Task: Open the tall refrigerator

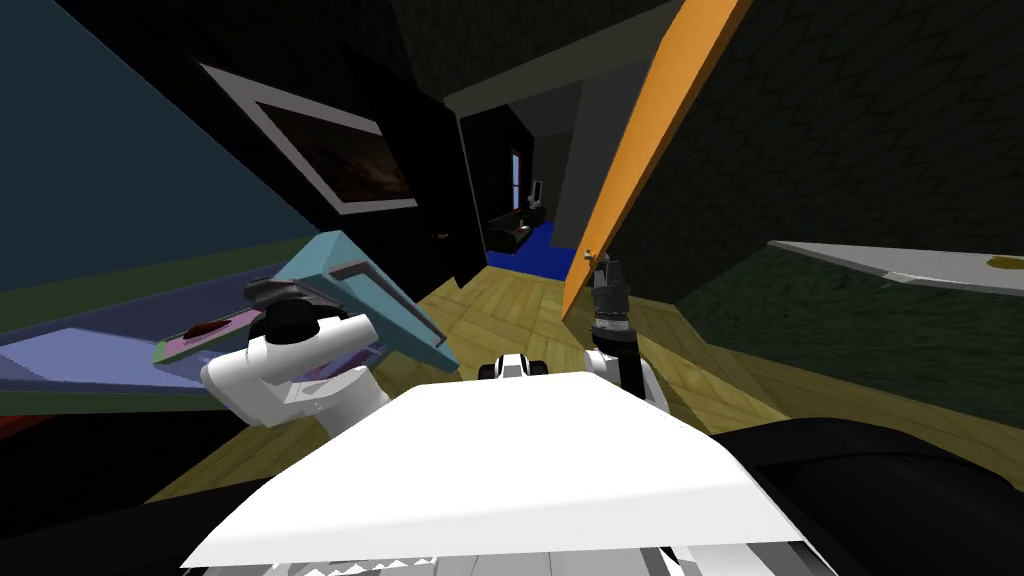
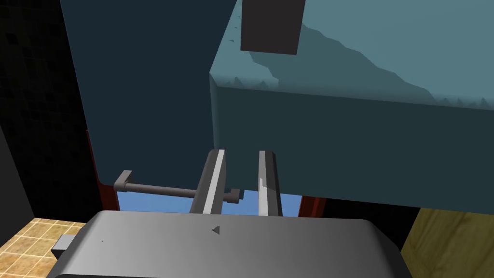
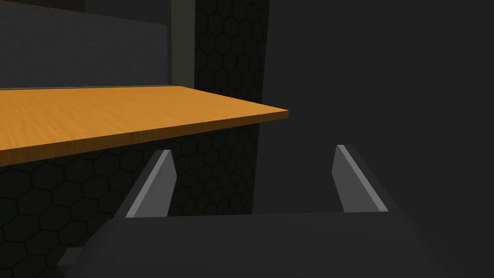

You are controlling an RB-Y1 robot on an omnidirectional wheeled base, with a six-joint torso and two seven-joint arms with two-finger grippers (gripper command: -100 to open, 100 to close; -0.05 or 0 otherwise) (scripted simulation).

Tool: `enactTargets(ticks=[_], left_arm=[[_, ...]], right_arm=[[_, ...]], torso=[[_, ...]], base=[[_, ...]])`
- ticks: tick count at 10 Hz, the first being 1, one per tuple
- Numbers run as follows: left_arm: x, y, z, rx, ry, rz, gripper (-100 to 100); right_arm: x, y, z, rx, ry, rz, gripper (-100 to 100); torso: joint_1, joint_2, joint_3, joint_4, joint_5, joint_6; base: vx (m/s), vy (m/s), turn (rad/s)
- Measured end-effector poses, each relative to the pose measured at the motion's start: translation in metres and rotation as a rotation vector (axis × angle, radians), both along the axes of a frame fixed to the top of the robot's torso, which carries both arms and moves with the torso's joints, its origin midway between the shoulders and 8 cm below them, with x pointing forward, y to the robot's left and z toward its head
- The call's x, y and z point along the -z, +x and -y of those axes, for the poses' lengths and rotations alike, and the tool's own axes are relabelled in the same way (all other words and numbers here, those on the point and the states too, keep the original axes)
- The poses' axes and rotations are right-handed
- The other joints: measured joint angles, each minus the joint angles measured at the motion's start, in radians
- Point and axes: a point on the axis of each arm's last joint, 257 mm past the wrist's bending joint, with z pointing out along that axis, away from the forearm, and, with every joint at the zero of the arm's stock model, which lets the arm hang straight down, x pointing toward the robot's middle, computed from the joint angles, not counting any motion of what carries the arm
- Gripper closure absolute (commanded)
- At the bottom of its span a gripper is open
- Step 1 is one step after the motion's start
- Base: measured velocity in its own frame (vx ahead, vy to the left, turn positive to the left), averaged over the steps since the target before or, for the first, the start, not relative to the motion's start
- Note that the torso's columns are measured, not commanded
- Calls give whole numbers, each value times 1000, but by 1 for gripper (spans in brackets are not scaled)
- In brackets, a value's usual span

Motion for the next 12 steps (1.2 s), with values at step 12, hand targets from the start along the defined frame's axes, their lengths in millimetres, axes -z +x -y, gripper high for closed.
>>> enactTargets(ticks=[12], left_arm=[[6,-80,-106,-459,0,-10,100]], right_arm=[[0,0,0,0,0,0,0]], torso=[[20,-10,-7,-4,5,-6]], base=[[26,-46,-232]])
